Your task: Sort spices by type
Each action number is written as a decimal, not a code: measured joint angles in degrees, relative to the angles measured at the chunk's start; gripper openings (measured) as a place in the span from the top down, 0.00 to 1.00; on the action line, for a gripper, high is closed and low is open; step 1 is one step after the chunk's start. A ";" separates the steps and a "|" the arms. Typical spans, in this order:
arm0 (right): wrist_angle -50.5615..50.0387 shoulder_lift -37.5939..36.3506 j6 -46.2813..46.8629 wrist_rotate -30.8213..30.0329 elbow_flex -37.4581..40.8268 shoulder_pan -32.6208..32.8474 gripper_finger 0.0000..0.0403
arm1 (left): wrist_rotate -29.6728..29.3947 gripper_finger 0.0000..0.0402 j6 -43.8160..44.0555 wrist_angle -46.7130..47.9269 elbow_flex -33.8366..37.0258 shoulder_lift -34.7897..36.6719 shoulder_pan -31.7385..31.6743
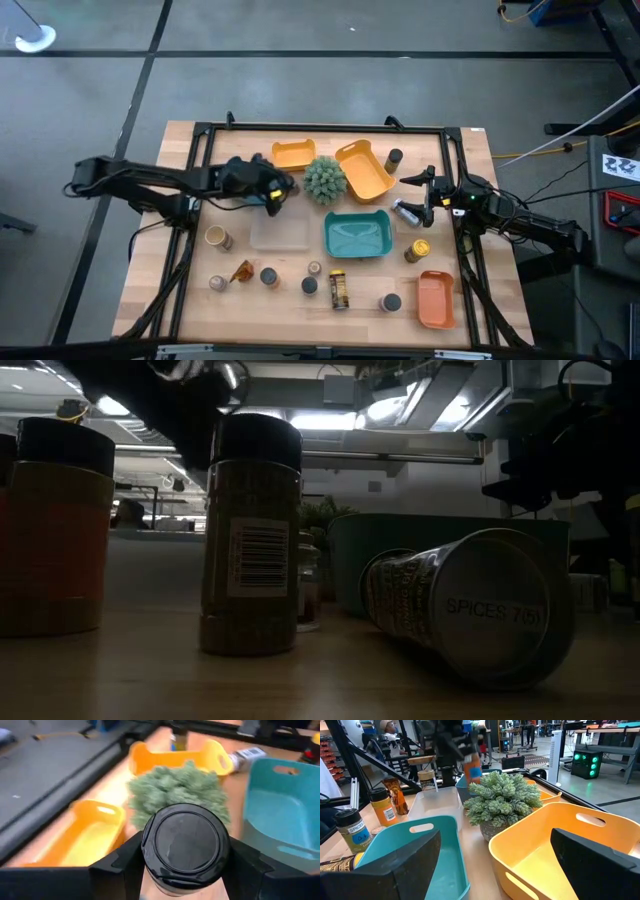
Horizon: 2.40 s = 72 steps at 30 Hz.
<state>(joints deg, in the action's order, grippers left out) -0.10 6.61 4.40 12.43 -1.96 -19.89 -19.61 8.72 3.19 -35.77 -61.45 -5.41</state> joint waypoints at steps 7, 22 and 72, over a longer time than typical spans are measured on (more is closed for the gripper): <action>0.00 0.00 0.00 0.01 0.00 -0.01 0.07 | -8.69 0.52 1.61 10.48 -0.02 9.71 -0.03; 0.04 0.01 -0.20 -0.01 0.00 -0.01 0.07 | -10.68 0.50 16.37 15.56 6.63 7.14 -0.99; 0.09 0.01 -0.22 -0.01 0.00 0.00 0.07 | -9.96 0.32 17.34 -0.33 11.08 0.28 -6.01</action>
<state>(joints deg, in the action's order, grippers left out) -0.01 6.62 4.19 12.43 -1.96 -19.89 -29.56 26.06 2.86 -24.69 -61.17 -11.42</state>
